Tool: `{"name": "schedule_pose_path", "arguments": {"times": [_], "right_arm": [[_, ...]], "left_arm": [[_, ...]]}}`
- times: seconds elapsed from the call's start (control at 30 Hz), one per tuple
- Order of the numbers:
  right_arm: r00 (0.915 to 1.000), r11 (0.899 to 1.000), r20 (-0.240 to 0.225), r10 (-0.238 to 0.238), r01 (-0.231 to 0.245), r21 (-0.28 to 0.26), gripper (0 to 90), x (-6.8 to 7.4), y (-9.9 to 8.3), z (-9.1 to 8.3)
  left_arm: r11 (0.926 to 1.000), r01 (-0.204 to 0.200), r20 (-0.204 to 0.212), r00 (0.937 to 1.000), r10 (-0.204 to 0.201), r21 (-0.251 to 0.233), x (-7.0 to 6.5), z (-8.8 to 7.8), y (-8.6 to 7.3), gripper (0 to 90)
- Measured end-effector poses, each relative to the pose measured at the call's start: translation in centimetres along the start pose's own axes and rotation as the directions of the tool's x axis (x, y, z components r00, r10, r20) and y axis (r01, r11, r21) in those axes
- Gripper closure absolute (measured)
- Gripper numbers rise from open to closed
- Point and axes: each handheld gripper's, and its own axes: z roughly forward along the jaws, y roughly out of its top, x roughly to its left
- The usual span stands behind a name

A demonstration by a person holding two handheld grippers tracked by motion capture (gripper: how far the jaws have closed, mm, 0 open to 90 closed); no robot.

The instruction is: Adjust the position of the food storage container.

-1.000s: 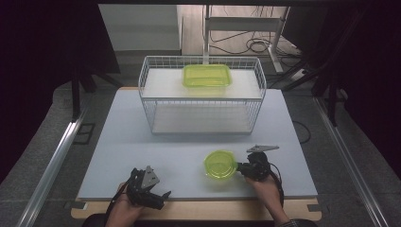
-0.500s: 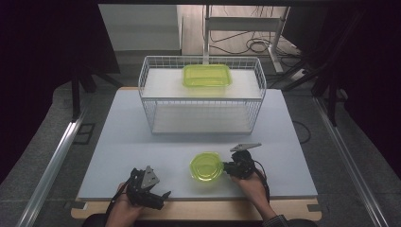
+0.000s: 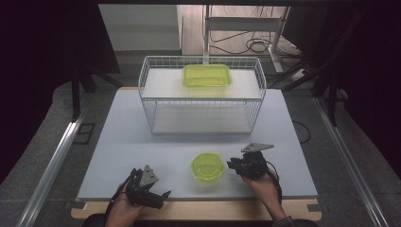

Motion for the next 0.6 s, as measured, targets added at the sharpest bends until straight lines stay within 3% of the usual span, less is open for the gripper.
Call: {"name": "schedule_pose_path", "arguments": {"times": [0.37, 0.6], "right_arm": [[0.996, 0.999, 0.085, -0.027, 0.029, -0.028, 37.8, -0.2, -0.4, -2.5], [0.9934, 0.998, 0.11, -0.033, 0.038, -0.041, 21.4, -0.2, -1.2, -2.8]], "left_arm": [[0.9996, -0.027, -0.015, 0.9995, 0.027, -0.007, -0.2, 0.0, 0.0, 3.0], [0.999, -0.045, -0.025, 0.9987, 0.045, -0.007, -0.3, 0.0, 0.0, 2.8]]}}
